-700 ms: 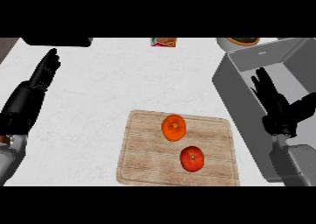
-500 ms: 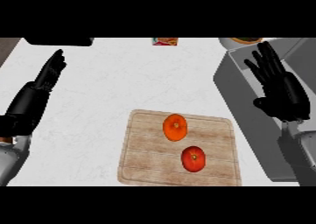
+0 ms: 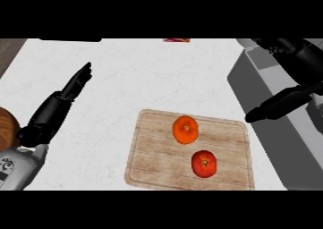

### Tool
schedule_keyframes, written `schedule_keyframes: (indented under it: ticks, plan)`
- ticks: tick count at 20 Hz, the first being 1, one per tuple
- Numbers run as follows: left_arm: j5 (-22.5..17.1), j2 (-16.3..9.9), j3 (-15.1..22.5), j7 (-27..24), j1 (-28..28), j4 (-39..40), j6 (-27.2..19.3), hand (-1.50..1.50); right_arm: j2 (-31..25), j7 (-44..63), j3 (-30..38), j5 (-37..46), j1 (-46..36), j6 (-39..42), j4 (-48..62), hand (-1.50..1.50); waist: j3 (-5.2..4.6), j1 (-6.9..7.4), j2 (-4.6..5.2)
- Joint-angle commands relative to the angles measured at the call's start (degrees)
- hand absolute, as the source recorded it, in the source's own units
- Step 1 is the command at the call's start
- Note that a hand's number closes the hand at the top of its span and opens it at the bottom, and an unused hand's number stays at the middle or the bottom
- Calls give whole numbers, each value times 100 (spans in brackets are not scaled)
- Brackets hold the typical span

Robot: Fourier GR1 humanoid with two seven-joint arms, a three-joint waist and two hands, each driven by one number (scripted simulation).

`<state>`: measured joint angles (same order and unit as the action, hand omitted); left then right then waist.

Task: Pick the squash from the cutting board and place it in the cardboard box

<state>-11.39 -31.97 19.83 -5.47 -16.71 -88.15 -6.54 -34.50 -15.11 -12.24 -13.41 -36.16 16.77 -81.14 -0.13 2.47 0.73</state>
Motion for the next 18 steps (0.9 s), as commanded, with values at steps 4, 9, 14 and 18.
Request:
schedule_keyframes:
  ticks: [4,9,14,18]
  plan:
    - [30,49,-64,11,80,9,65,0,-394,-1873,-607,1585,-496,582,402,-150,16,-53,-31]
    - [17,102,-175,-135,51,268,234,0,-537,-1950,-1260,2803,-794,515,590,-150,10,-109,-40]
    - [224,296,-108,-98,56,336,84,0,-583,-1107,-1883,3427,-1252,1065,-224,-150,3,-231,-84]
    - [219,284,-231,-236,355,283,142,0,-442,-490,-2184,3924,-1249,1297,-761,-150,6,-229,-96]
